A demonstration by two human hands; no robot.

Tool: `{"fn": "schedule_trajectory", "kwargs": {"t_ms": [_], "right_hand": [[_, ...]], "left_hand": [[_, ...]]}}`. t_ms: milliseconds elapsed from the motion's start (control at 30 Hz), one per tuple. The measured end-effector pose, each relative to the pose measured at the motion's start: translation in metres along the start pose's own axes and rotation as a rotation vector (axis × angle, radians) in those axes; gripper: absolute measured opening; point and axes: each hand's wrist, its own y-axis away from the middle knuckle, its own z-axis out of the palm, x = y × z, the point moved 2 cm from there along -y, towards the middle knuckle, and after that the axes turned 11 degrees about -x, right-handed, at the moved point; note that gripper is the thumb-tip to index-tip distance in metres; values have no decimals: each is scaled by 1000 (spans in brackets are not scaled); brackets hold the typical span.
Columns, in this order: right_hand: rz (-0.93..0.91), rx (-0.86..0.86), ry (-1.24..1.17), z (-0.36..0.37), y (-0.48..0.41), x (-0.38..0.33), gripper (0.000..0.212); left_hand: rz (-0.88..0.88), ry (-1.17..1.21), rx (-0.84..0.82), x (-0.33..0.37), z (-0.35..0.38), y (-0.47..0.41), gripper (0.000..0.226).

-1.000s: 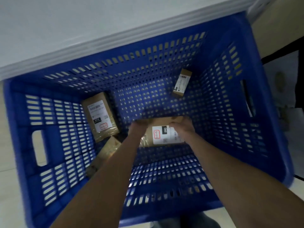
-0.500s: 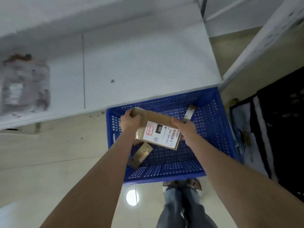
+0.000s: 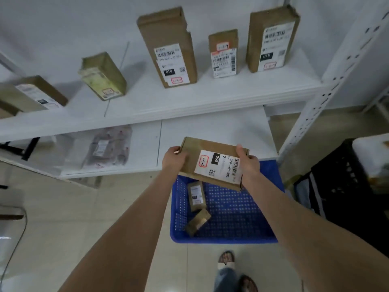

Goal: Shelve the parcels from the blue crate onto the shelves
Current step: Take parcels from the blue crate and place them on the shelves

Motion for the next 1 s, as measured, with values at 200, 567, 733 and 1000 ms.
{"fn": "schedule_trajectory", "kwargs": {"t_ms": [200, 567, 733, 1000], "right_hand": [[-66, -35, -57, 17, 63, -41, 56], [-6, -187, 10, 49, 128, -63, 47], [83, -324, -90, 90, 149, -47, 54], [-109, -294, -229, 146, 159, -64, 43]], "left_hand": [[-14, 256, -5, 25, -33, 57, 39], [247, 382, 121, 66, -92, 111, 27], [186, 489, 55, 62, -100, 112, 27], [74, 370, -140, 41, -127, 104, 50]]}}
